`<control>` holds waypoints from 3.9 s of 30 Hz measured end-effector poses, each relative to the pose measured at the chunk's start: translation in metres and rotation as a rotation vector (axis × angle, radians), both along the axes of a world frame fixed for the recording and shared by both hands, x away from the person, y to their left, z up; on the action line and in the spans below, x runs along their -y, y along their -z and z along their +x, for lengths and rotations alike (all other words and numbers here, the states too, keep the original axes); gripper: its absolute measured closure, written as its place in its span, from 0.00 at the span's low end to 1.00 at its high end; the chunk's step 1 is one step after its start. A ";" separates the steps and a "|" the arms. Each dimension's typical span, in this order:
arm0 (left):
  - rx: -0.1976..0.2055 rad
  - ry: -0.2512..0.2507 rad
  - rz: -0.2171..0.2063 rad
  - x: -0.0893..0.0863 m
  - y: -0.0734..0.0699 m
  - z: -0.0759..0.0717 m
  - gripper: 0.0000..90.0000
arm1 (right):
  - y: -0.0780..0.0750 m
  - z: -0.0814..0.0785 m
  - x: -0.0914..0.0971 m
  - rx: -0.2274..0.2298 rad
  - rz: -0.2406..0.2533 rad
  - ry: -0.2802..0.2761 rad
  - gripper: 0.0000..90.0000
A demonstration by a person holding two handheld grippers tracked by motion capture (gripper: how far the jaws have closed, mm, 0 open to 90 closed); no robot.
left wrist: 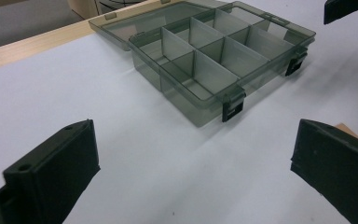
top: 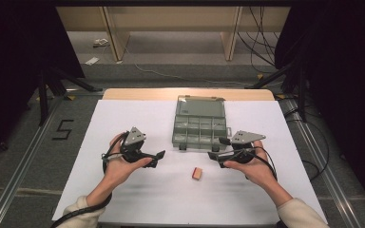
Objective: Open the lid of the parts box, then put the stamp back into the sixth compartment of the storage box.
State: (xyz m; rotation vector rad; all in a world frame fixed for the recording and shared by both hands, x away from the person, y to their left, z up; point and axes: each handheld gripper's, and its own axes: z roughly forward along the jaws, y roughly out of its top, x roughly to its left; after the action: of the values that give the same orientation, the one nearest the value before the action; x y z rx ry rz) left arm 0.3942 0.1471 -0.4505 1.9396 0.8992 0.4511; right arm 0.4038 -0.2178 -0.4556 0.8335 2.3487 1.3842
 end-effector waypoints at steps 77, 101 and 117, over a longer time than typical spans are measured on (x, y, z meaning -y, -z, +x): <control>-0.016 -0.026 0.010 -0.019 0.011 -0.023 0.00 | 0.041 -0.027 -0.065 -0.079 -0.225 -0.253 0.42; -0.018 -0.022 0.009 -0.018 0.012 -0.023 0.00 | 0.041 -0.026 -0.063 -0.078 -0.214 -0.238 0.61; -0.018 -0.029 0.007 -0.018 0.013 -0.022 0.00 | 0.036 -0.026 -0.063 -0.065 -0.204 -0.232 0.62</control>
State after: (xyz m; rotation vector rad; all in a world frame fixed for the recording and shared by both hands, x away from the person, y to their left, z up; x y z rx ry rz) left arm 0.3718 0.1653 -0.4630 1.9422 0.9396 0.4553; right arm 0.3778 -0.1550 -0.4920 0.5717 2.6513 1.1863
